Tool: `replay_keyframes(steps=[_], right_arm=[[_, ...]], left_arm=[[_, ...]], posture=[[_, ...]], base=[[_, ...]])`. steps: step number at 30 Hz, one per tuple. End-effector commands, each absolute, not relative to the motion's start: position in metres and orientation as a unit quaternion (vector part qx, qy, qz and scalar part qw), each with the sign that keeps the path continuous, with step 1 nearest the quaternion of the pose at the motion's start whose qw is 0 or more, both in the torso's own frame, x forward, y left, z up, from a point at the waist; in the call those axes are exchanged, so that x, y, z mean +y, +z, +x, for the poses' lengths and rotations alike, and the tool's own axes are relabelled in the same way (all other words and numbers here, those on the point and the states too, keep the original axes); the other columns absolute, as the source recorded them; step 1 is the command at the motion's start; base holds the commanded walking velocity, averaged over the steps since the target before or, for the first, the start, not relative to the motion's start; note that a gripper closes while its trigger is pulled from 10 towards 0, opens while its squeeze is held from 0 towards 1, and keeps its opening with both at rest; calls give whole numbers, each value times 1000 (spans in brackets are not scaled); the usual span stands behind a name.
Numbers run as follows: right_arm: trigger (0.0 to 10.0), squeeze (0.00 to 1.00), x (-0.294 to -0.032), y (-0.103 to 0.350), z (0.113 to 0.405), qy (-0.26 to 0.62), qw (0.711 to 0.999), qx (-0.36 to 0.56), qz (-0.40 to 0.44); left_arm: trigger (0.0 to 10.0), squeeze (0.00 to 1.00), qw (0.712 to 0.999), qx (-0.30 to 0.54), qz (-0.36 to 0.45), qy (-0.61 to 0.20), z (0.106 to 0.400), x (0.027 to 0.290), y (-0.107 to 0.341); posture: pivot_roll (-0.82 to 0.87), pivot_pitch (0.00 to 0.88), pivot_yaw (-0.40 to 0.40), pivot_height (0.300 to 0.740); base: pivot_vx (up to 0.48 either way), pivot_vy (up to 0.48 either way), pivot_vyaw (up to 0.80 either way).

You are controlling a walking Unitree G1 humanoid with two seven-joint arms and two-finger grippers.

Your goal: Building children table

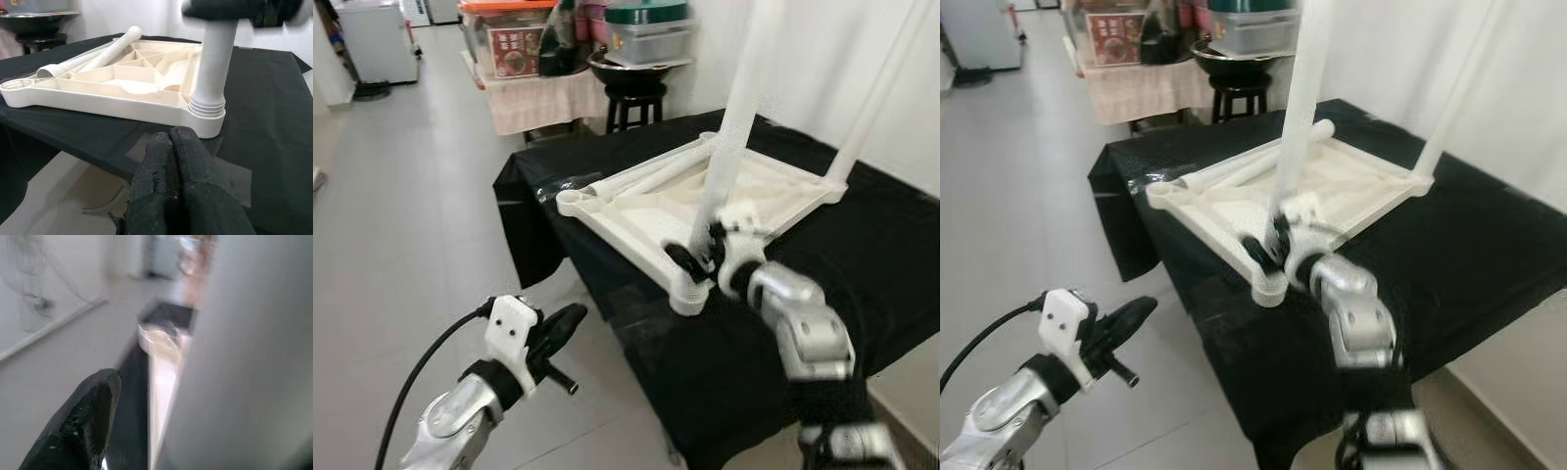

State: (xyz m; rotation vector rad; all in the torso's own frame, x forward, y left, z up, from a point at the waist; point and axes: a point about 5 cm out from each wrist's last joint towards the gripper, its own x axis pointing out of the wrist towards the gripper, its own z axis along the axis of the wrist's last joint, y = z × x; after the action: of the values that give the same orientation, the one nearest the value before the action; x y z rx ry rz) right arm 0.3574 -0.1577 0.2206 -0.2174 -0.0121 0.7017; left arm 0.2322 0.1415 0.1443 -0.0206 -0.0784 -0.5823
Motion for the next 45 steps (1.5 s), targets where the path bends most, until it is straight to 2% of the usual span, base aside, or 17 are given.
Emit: replay_keyframes(steps=[1, 5, 12, 13, 16, 17, 29, 35, 38, 39, 40, 41, 42, 45], right_arm=[[10000, 0, -152, 206, 359, 395, 913, 11, -104], [10000, 0, -151, 207, 374, 396, 913, 19, -99], [10000, 0, -143, 203, 382, 462, 882, 36, -81], [8157, 0, -143, 201, 382, 473, 877, 41, -78], [8157, 0, -143, 200, 382, 479, 873, 45, -77], [0, 0, -145, 198, 382, 482, 871, 48, -76], [0, 0, -156, 193, 377, 505, 856, 42, -100], [0, 0, -161, 201, 380, 446, 889, 19, -105], [0, 0, -161, 201, 380, 442, 891, 19, -103], [0, 0, -157, 179, 379, 251, 966, 60, -31], [0, 0, -157, 179, 379, 251, 966, 60, -31], [0, 0, -161, 166, 375, 131, 987, 94, 7], [0, 0, -163, 132, 352, 25, 989, 146, 18], [0, 0, -160, 118, 340, 27, 987, 156, 5]], left_arm=[[10000, 0, 953, -38, -13, -299, 232, 139, 143], [10000, 0, 948, -36, -16, -317, 230, 136, 142], [10000, 0, 921, -22, -55, -385, 225, 129, 140], [10000, 0, 915, -18, -56, -399, 225, 128, 140], [10000, 0, 912, -15, -56, -406, 225, 128, 140], [10000, 0, 910, -13, -57, -410, 225, 127, 140], [10000, 0, 916, -19, -72, -395, 228, 130, 141], [10000, 0, 914, -14, -75, -398, 230, 134, 141], [10000, 0, 914, -14, -75, -398, 230, 134, 141], [10000, 0, 917, -15, -73, -393, 231, 136, 141], [10000, 0, 917, -15, -73, -393, 231, 136, 141], [10000, 0, 918, -15, -71, -391, 232, 137, 141], [10000, 0, 919, -17, -72, -387, 234, 138, 141], [10000, 0, 920, -18, -74, -385, 234, 138, 142]], posture=[[13, 0, -36, 740], [19, 0, -32, 740], [35, 0, -35, 740], [32, 0, -35, 740], [32, 0, -35, 740], [29, 0, -33, 740], [0, 0, -18, 740], [-15, 0, -3, 740], [-18, 0, -3, 740], [-30, 0, -14, 740], [-30, 0, -14, 740], [-36, 0, -14, 740], [-26, 0, -9, 740], [-26, 0, -9, 740]], base=[[0, 0, 0], [0, 0, 0], [0, 0, 0], [0, 0, 0], [0, 0, 0], [0, 0, 0], [0, 0, 0], [0, 0, 0], [0, 0, 0], [0, 0, 0], [0, 0, 0], [0, 0, 0], [0, 0, 0], [0, 0, 0]])
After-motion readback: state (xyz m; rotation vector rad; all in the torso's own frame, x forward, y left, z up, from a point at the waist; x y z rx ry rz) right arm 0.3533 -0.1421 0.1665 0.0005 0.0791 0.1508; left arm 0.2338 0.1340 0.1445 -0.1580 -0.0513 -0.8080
